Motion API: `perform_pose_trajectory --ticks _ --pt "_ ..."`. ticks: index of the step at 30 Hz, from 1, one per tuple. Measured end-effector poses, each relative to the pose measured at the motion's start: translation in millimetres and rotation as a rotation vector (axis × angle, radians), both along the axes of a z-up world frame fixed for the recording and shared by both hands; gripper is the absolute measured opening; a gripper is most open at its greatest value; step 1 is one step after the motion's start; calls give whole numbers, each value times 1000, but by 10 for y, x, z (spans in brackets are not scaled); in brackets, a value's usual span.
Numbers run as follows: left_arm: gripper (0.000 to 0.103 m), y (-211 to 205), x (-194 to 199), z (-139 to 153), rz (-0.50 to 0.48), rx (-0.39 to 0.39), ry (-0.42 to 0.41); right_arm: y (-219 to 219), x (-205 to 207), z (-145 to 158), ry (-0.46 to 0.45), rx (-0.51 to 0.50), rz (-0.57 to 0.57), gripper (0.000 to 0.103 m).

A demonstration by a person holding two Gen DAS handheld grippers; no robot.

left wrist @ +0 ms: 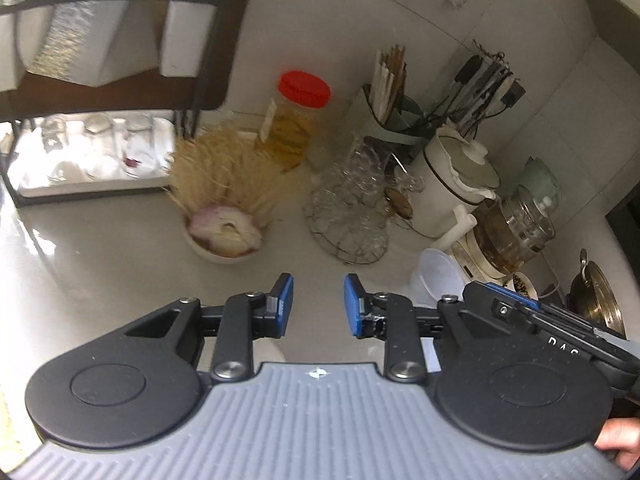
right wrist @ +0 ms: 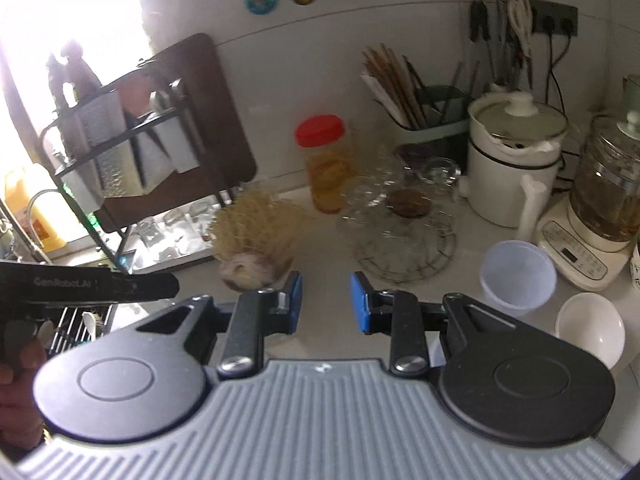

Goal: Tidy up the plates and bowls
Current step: 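Move both grippers toward the white plastic bowls beside the kettle, then close both grippers on the rim of a white plastic bowl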

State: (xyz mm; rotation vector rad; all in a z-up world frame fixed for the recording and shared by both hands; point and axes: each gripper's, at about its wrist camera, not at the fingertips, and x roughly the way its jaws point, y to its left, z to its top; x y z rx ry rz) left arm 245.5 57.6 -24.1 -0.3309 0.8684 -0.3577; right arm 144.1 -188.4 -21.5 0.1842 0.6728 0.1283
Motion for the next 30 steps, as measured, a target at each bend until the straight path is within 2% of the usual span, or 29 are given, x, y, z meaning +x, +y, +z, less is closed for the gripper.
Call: perform_pose_trajectory --ticks 4,5,6,8,9,13,16,23,30 --pt "37 -336 85 -103 -27 8 24 -287 10 -118 29 11 -23 31" --pt "38 -421 109 -138 -33 8 31 -363 5 -152 38 21 -30 37" --pt "42 -495 122 -176 -41 8 34 -444 0 -192 46 32 -40 48" --pt "45 -652 170 -250 -66 9 48 -575 -4 -266 60 41 -65 59" --pt "48 -728 203 -287 -83 -4 54 -628 3 -317 78 45 -72 60" --pt "50 -1045 338 -455 -94 8 68 -817 0 -537 134 66 -68 59" --pt "51 -1271 401 -601 -118 14 90 -1048 35 -692 168 90 -105 59" --pt "50 -1672 587 -1178 -121 -42 246 -1326 125 -1195 255 96 -142 59" --pt "50 -1936 671 -1558 -136 -3 326 -1446 177 -1497 301 141 -178 58"
